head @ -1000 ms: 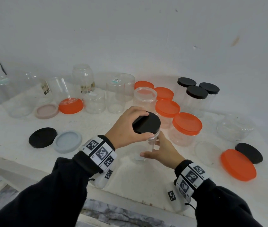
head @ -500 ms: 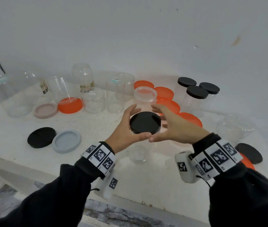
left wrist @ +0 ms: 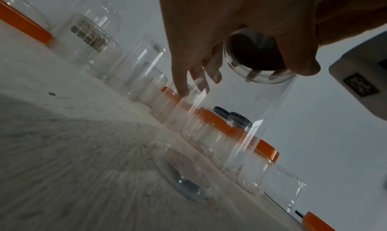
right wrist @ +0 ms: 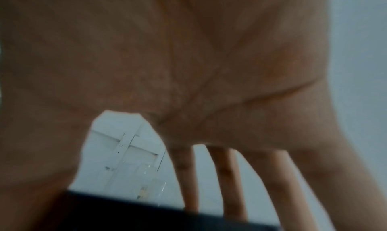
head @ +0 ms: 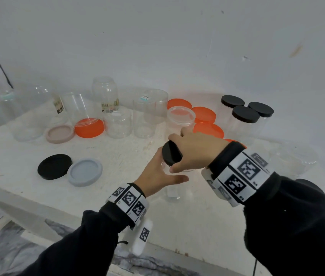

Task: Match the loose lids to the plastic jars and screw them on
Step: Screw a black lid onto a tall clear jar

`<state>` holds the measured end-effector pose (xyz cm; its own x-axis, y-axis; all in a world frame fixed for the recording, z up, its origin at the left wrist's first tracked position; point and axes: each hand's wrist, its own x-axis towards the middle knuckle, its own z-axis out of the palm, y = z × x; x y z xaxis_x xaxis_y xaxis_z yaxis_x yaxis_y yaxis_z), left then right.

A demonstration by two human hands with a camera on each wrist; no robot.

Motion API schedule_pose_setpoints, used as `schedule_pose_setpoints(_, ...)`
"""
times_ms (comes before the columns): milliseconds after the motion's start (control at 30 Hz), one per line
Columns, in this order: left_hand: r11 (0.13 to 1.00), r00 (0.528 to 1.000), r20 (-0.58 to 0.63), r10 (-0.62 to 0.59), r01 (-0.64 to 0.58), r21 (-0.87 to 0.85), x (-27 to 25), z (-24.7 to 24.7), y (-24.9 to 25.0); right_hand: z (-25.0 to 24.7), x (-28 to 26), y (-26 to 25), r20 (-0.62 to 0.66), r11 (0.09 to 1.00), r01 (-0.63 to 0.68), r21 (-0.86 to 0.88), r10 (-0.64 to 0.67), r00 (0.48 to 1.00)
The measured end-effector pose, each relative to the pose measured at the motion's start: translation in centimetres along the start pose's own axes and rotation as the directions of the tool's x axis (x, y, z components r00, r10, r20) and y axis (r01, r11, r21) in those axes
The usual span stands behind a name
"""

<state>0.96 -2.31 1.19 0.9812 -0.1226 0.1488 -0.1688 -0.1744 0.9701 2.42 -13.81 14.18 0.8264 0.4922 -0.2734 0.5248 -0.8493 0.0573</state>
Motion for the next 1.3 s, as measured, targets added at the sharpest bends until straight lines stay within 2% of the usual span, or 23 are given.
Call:
schedule_pose_setpoints(67,1.000,1.000,-0.001,0.001,-0.001,0.019,0.1,-0.1,0.0,-0.3,0.2,-0.3,0.007,0.996,0.002,-0.091,-0.002,1.000)
schedule_pose_setpoints(133,0.999,1.000,-0.002,0.005,-0.005,0.033,0.1,-0.1,-0.1,-0.8,0.5,-0.4,0.061,0.993,0.021,-0.112,-0.014,0.998)
schedule_pose_setpoints(233,0.999,1.000,-0.001,0.000,0.000,0.046,0.1,-0.2,0.0,-1.3,0.9,-0.2,0.129,0.995,0.058,-0.075,-0.048,0.990)
schedule_pose_setpoints(433,0.998,1.000,0.020,0.012,-0.013,0.069,0.2,-0.5,0.0,-1.5,1.0,0.8,0.153,0.990,0.140,0.024,-0.142,0.978)
schedule_pose_setpoints(667,0.996,0.999,0.035,0.004,-0.007,0.088,0.4,-0.5,0.3,-1.4,1.1,1.2,0.154,0.978,0.206,0.039,-0.210,0.966)
schedule_pose_setpoints(933,0.997,1.000,0.018,0.016,-0.017,0.077,0.5,-0.3,0.4,-1.1,1.0,1.4,0.041,0.985,0.166,0.036,-0.167,0.985)
schedule_pose_setpoints(1067,0.999,1.000,-0.007,0.021,-0.020,0.047,0.4,0.2,0.3,-0.2,1.2,1.2,-0.075,0.995,0.088,0.054,-0.083,0.994)
schedule_pose_setpoints(1167,0.998,0.999,-0.001,0.039,-0.039,0.053,0.3,0.2,0.3,0.3,1.2,0.8,-0.118,1.000,-0.006,0.015,0.007,0.993)
schedule_pose_setpoints(1233,0.997,0.999,0.006,0.052,-0.052,0.057,0.3,0.1,0.3,0.2,1.1,1.0,-0.078,0.999,-0.016,-0.050,0.012,0.997)
schedule_pose_setpoints(1300,0.998,0.999,0.000,0.049,-0.049,0.044,0.2,0.2,0.3,-0.1,0.8,1.5,0.055,0.998,0.060,-0.009,-0.059,0.997)
